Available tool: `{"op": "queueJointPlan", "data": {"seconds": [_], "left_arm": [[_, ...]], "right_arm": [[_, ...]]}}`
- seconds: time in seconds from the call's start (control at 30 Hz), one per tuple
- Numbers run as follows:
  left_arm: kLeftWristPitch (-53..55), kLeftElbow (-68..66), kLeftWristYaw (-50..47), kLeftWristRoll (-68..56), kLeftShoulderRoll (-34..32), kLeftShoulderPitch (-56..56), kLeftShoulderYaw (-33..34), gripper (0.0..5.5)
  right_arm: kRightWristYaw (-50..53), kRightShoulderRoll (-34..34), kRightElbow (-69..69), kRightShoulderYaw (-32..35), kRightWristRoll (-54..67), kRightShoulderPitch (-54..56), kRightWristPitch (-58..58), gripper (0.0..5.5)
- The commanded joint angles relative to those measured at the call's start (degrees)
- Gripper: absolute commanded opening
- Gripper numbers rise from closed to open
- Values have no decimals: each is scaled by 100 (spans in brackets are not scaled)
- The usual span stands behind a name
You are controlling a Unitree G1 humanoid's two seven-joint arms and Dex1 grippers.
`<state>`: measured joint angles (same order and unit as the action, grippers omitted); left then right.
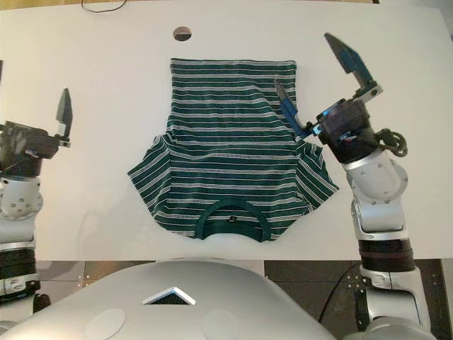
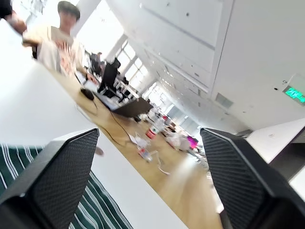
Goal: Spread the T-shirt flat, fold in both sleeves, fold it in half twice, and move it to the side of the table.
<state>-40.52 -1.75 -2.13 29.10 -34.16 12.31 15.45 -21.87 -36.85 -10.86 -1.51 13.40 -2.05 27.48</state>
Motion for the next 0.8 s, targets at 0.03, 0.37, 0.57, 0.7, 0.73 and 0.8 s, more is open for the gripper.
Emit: {"op": "queueJointPlan", "data": {"seconds": [0.03, 0.37, 0.57, 0.7, 0.73, 0.8], "left_arm": [[-62, 145, 438, 725, -559, 562, -312, 450], [188, 833, 1934, 1083, -1635, 1572, -649, 450], [251, 1376, 2329, 1272, -1937, 2145, -675, 450], [238, 1441, 2439, 1258, -1760, 1937, -1226, 450], [270, 1416, 2422, 1278, -1663, 1825, -1383, 450], [349, 1361, 2378, 1340, -1504, 1633, -1636, 450]], "right_arm": [[128, 321, -101, 335, 394, 443, -502, 393], [442, 590, -155, 740, -328, 746, -1017, 393], [338, 663, -210, 775, -475, 625, -1033, 393], [246, 694, -262, 799, -460, 620, -1083, 393], [224, 699, -253, 809, -457, 615, -1086, 393], [193, 694, -245, 849, -471, 585, -1094, 393]]}}
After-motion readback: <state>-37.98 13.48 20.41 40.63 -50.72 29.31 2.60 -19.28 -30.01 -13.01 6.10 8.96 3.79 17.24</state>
